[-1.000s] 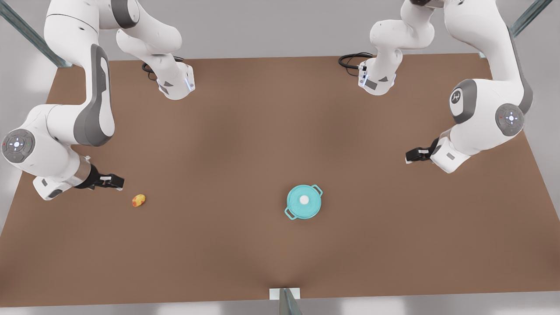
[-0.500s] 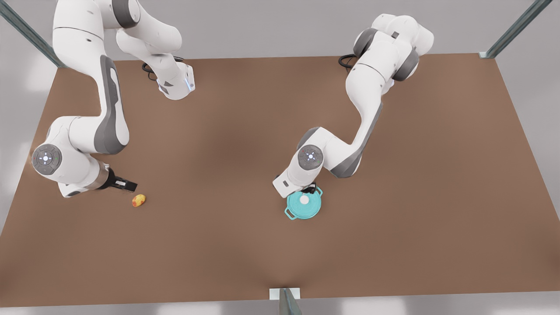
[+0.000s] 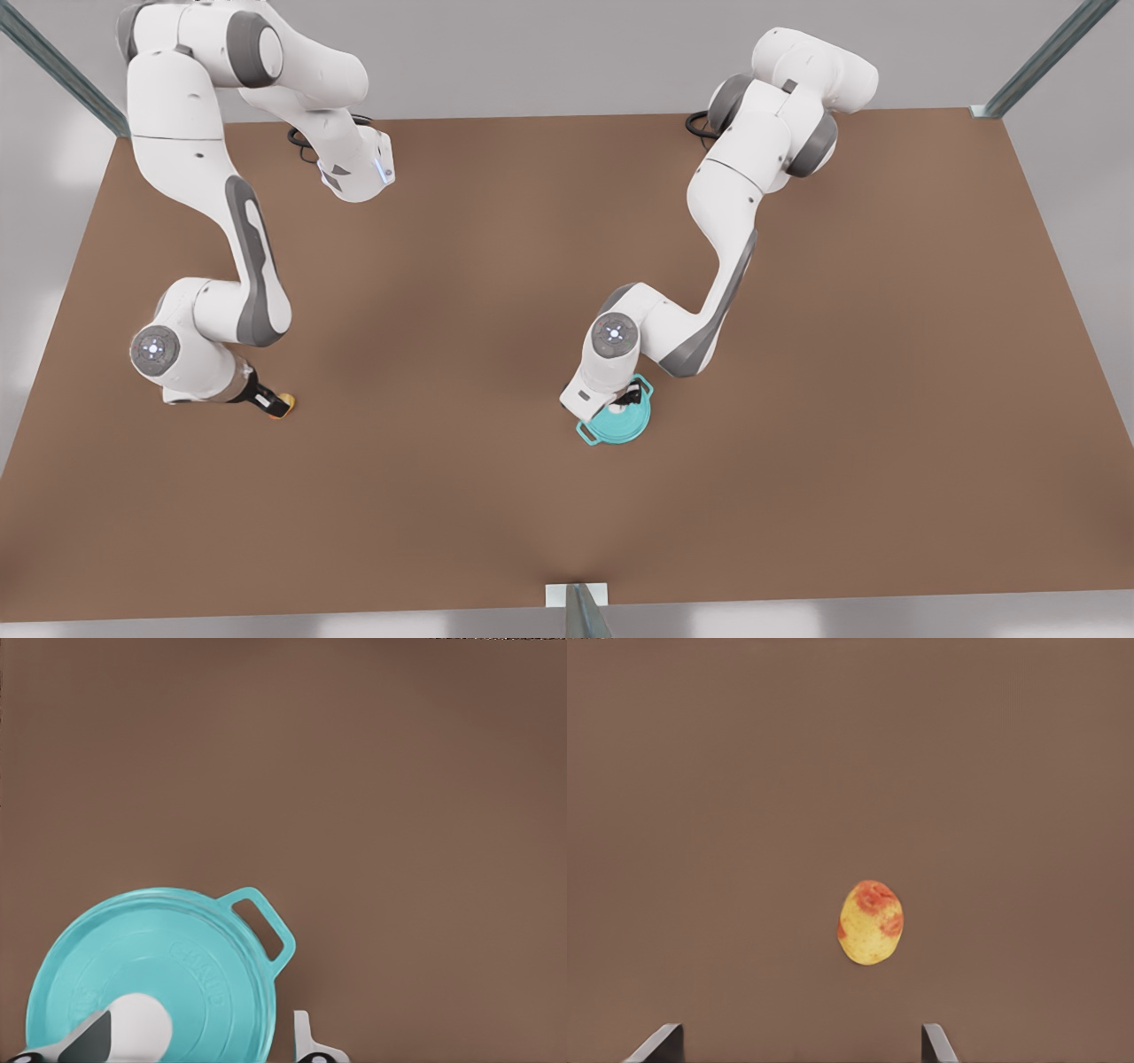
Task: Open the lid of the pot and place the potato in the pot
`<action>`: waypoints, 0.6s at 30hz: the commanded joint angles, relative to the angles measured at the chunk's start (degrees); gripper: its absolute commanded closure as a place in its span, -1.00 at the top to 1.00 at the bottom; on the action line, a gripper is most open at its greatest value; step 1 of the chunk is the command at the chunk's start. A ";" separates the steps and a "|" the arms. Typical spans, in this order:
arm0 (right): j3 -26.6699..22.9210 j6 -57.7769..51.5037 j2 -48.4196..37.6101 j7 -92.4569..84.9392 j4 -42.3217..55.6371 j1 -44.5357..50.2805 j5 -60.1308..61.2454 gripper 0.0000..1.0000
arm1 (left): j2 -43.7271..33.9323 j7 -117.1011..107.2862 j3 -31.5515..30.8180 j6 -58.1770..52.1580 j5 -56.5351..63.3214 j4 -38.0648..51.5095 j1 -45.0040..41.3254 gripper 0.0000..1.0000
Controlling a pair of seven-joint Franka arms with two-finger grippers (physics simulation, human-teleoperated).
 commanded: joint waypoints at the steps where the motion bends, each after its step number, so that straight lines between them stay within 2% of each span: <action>1: -0.22 7.28 1.16 10.31 0.04 -0.03 0.33 1.00 | 0.04 -11.10 0.01 0.58 1.48 -0.10 -0.01 1.00; 11: -0.13 19.58 1.86 9.78 -9.80 -1.26 -0.19 1.00 | 0.22 -8.90 0.10 1.20 3.15 -2.74 0.17 0.98; 12: -0.13 19.67 2.04 9.78 -9.80 -1.17 -0.37 1.00 | 0.13 -8.72 0.10 1.20 3.24 -2.74 0.26 0.63; 14: -0.13 20.55 2.56 9.78 -10.33 -1.17 -0.54 1.00 | -0.13 -7.41 0.18 0.50 3.24 -2.30 0.43 0.23; 17: -0.13 21.34 3.88 9.78 -9.98 -1.17 -0.54 1.00 | -0.13 -7.41 0.27 -0.38 3.24 -2.12 0.52 -0.12; 18: -0.13 21.95 4.23 9.78 -9.80 -1.26 -0.54 1.00 | -0.13 -7.32 0.36 -0.91 3.24 -2.12 0.52 -0.13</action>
